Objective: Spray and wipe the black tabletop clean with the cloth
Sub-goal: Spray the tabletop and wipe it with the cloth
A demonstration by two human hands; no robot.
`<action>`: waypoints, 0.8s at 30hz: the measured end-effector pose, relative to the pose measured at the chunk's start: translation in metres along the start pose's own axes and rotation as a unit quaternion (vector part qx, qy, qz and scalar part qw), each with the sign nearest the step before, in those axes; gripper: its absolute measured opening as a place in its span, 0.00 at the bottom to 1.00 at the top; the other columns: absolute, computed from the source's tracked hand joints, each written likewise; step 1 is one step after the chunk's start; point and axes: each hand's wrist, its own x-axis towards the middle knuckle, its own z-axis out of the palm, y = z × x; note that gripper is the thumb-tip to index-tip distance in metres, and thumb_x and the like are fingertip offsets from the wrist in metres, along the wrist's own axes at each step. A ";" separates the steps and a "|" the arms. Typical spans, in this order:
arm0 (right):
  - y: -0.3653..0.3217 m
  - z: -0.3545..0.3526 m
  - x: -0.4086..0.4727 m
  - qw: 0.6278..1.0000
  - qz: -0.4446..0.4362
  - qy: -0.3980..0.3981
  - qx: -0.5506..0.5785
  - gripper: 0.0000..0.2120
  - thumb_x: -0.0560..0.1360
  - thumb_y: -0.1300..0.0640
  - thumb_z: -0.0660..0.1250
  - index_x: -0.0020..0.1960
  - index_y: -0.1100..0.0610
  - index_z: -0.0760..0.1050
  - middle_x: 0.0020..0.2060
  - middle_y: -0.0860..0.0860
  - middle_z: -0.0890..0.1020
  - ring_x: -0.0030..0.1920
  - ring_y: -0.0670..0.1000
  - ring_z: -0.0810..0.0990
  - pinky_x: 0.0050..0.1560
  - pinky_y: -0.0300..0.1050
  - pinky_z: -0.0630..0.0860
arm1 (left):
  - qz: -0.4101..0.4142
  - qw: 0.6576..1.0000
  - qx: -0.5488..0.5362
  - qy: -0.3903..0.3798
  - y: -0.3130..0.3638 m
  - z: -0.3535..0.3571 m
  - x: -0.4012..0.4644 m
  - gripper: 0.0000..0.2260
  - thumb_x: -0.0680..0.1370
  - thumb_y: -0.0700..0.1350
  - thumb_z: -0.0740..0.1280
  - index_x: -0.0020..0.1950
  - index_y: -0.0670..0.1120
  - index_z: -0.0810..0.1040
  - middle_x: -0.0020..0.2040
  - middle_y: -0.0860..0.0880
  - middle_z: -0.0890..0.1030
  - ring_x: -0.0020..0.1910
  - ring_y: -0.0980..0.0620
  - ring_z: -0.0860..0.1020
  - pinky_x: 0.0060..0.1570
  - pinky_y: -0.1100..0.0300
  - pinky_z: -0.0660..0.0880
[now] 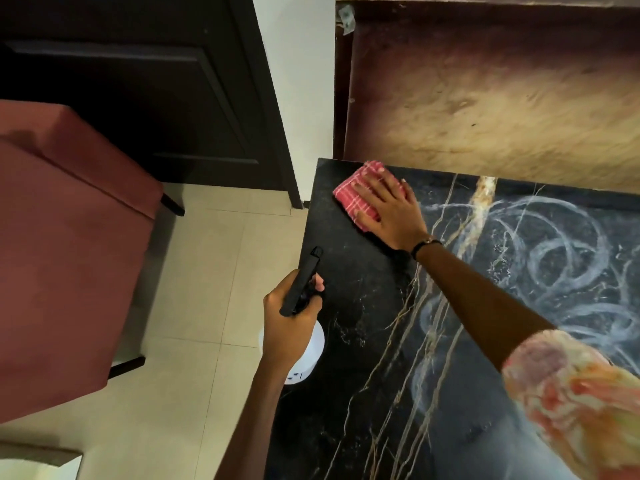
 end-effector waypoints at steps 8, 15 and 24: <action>-0.069 0.002 0.056 0.996 0.073 -0.030 0.028 0.29 0.80 0.40 0.51 0.78 0.47 0.51 0.78 0.51 0.53 0.78 0.56 0.46 0.72 0.67 0.43 | 0.054 0.997 -0.033 -0.045 -0.007 -0.003 -0.004 0.06 0.70 0.44 0.65 0.44 0.49 0.79 0.41 0.52 0.83 0.44 0.52 0.81 0.49 0.65 0.77; -0.003 0.005 -0.042 0.999 0.025 0.003 -0.019 0.31 0.77 0.36 0.47 0.77 0.47 0.57 0.77 0.50 0.60 0.77 0.53 0.52 0.74 0.63 0.52 | 0.094 0.993 -0.006 -0.069 -0.012 -0.006 -0.005 0.08 0.69 0.45 0.63 0.45 0.49 0.79 0.42 0.55 0.83 0.44 0.53 0.81 0.50 0.67 0.76; 0.012 -0.017 0.015 0.976 0.209 -0.019 0.058 0.28 0.81 0.40 0.49 0.78 0.45 0.48 0.78 0.49 0.48 0.78 0.55 0.43 0.73 0.65 0.41 | 0.067 0.997 0.002 -0.033 -0.013 0.000 -0.011 0.09 0.70 0.36 0.63 0.46 0.43 0.79 0.36 0.57 0.82 0.30 0.61 0.77 0.36 0.75 0.70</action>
